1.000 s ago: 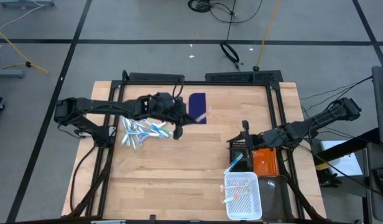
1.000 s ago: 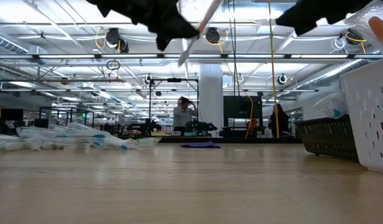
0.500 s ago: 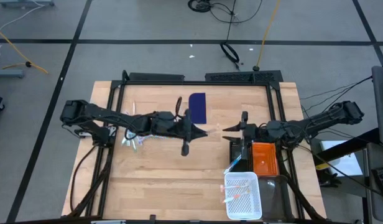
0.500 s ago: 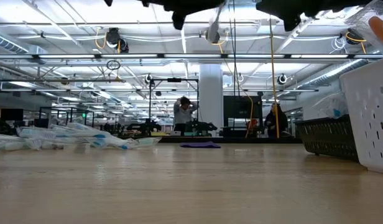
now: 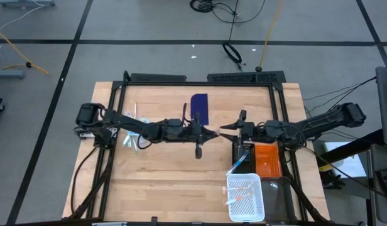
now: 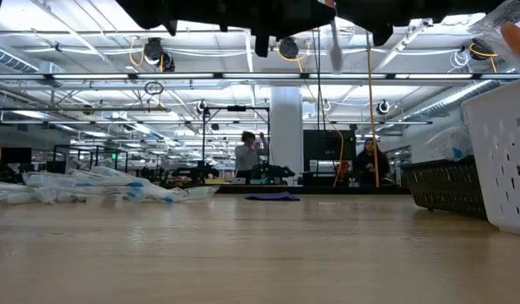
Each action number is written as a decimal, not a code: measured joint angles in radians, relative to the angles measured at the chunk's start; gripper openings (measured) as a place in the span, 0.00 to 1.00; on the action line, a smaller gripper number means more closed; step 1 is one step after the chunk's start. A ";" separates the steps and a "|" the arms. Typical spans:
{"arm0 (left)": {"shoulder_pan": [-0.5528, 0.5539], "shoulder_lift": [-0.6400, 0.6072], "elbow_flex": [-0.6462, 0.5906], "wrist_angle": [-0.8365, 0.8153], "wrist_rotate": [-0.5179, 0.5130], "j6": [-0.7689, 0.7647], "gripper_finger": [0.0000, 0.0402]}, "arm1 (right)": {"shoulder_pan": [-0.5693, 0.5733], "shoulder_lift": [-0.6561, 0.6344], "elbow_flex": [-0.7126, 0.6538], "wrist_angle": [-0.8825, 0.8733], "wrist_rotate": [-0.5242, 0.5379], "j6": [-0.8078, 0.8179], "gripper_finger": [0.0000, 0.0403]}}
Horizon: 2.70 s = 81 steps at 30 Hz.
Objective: Pick & Place Toothbrushes
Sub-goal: Put the orange toothbrush into the white bin
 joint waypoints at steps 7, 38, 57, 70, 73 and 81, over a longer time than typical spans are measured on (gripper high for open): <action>-0.002 0.022 0.000 0.010 -0.073 -0.006 0.00 | -0.005 0.024 0.000 0.024 -0.043 0.000 0.29; 0.007 0.025 0.000 -0.010 -0.142 -0.022 0.08 | -0.056 0.053 0.002 0.072 -0.152 -0.037 0.00; 0.008 -0.091 0.001 -0.269 -0.175 -0.032 0.32 | -0.007 -0.083 0.001 -0.055 -0.152 -0.068 0.00; 0.008 -0.101 0.000 -0.376 -0.213 -0.058 0.32 | 0.124 -0.154 0.001 -0.185 -0.187 -0.018 0.00; 0.008 -0.101 0.000 -0.370 -0.213 -0.058 0.32 | 0.180 -0.157 0.001 -0.191 -0.225 0.003 0.00; 0.008 -0.101 0.000 -0.373 -0.214 -0.058 0.32 | 0.356 -0.155 0.001 -0.176 -0.232 0.041 0.00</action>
